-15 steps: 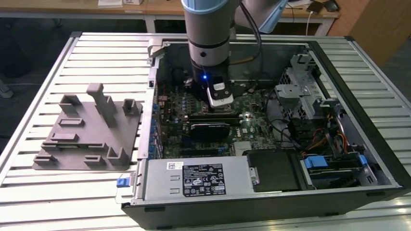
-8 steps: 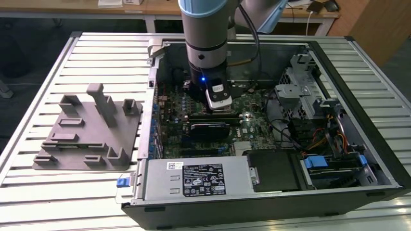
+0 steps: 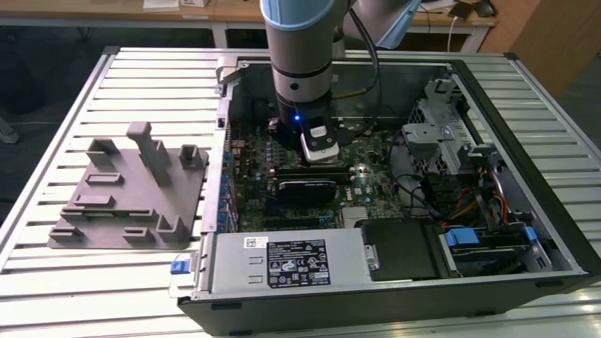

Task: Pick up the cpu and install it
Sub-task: 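Install the second cpu locking lever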

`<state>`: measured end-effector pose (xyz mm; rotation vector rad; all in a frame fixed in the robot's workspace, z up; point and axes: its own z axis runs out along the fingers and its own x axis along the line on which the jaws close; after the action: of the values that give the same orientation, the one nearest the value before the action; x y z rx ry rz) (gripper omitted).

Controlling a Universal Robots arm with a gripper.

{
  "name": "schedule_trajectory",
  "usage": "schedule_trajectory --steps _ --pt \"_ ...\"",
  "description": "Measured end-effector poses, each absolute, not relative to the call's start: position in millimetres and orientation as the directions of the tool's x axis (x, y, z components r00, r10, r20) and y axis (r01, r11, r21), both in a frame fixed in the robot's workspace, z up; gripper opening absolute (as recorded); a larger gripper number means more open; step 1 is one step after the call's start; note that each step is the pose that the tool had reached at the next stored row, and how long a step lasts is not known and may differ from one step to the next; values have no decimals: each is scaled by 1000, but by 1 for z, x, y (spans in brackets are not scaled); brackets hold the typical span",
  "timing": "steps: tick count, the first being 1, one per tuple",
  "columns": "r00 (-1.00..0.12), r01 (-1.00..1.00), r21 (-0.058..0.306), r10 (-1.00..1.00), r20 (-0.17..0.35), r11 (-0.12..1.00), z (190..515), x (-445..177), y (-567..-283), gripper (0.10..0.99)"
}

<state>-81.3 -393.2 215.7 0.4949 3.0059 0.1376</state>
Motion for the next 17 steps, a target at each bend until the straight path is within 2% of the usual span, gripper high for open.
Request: schedule_trajectory --steps 11,17 --pt "-943 315 105 324 -75 943 211 -89 -394 106" --pt "-943 315 128 325 -68 940 208 -93 -396 106"
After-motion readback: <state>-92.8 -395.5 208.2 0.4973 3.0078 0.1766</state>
